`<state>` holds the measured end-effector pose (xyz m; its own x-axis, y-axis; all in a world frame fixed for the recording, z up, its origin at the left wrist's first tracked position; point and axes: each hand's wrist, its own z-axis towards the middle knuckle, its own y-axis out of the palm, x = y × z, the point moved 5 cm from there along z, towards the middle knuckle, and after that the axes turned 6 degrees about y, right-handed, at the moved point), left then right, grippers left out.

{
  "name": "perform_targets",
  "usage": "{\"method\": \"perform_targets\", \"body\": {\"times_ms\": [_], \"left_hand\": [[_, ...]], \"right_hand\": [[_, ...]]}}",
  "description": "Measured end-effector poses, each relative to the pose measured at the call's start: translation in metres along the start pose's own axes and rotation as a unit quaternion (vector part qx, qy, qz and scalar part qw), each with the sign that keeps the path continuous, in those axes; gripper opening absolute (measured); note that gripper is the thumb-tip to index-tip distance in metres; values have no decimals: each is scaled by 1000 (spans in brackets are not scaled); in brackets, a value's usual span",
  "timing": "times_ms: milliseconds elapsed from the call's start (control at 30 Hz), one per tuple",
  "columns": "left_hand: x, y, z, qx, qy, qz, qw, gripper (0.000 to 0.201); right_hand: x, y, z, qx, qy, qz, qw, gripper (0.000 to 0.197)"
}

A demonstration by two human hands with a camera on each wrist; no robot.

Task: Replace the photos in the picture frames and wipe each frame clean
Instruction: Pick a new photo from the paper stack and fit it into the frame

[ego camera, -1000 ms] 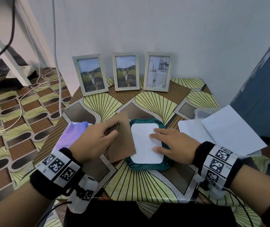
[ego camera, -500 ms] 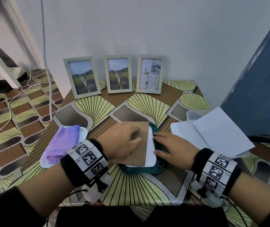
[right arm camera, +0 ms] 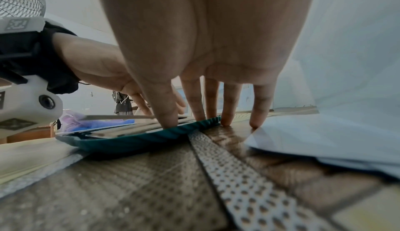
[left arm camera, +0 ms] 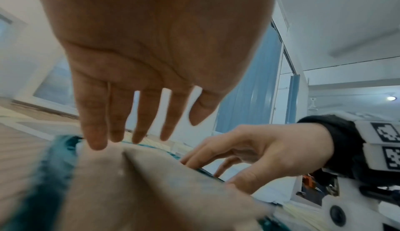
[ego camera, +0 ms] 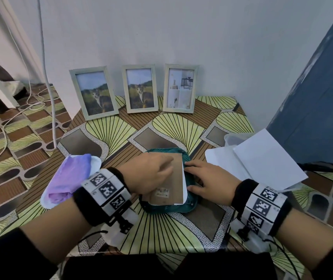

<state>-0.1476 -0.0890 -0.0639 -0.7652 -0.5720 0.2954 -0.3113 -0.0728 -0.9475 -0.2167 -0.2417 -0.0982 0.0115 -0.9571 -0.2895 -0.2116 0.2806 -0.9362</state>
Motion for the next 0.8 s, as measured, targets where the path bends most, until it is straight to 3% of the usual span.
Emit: {"method": "perform_targets", "body": {"times_ms": [133, 233, 400, 500, 800], "left_hand": [[-28, 10, -28, -123, 27, -3, 992, 98], [-48, 22, -45, -167, 33, 17, 985, 116], [-52, 39, -51, -154, 49, 38, 986, 104], [-47, 43, -48, -124, 66, 133, 981, 96], [-27, 43, -40, -74, 38, 208, 975, 89]], "right_hand": [[1, 0, 0, -11, 6, -9, 1000, 59], [1, 1, 0, -19, 8, -19, 1000, 61], [2, 3, -3, -38, 0, -38, 999, 69], [2, 3, -4, -45, -2, -53, 998, 69], [0, 2, -5, -75, -11, -66, 995, 74]]}}
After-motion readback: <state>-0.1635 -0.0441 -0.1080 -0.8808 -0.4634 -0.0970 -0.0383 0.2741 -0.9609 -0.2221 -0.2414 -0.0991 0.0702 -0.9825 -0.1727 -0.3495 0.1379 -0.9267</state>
